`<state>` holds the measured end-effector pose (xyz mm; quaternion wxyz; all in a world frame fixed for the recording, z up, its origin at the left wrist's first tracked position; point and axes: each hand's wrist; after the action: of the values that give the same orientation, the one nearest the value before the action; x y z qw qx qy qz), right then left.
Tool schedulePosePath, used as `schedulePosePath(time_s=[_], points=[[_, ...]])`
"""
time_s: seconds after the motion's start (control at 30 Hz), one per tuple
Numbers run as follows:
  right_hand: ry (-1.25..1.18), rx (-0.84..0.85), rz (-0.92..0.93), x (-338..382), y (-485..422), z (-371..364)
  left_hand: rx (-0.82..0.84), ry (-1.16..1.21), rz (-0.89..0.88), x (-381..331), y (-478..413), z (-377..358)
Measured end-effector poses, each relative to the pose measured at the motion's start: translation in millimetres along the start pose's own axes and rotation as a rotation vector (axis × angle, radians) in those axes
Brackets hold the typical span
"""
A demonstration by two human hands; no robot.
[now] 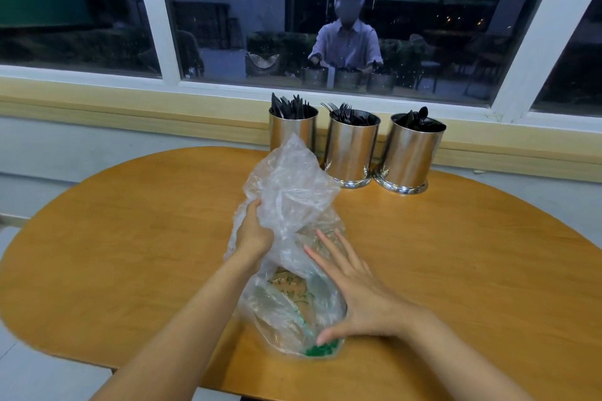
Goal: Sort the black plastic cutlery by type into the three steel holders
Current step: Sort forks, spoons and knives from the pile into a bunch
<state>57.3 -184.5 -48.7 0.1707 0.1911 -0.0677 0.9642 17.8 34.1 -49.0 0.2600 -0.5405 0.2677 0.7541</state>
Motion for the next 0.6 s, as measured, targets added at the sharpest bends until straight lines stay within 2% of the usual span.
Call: schedulePosePath(time_s=[0.13,0.23,0.37,0.43,0.53,0.6], points=[[0.250,-0.258,0.023,-17,-28,5,0.139,-0.109,-0.053,6,-8,-2],[0.231,-0.389,-0.053,-32,-57,24,0.286,-0.156,-0.135,7,-8,-5],[-0.020,-0.259,-0.196,-52,-82,33,0.387,-0.349,-0.249,18,-22,-5],[-0.132,-0.220,-0.210,-58,-86,27,0.460,-0.417,-0.274,8,-16,0],[-0.367,-0.240,-0.226,-69,-83,13,0.563,-0.395,-0.305,-8,-7,19],[-0.554,-0.296,-0.281,-74,-78,13,0.509,-0.304,-0.389,-15,-5,33]])
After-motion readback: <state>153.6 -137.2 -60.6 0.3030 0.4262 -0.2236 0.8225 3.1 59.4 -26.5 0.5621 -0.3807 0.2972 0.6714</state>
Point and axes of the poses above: each hand's wrist, its own y-axis away from the middle knuckle, its own z-axis out of the back of the hand, x = y × z, and after that the axes turned 3 degrees about -x, right-handed
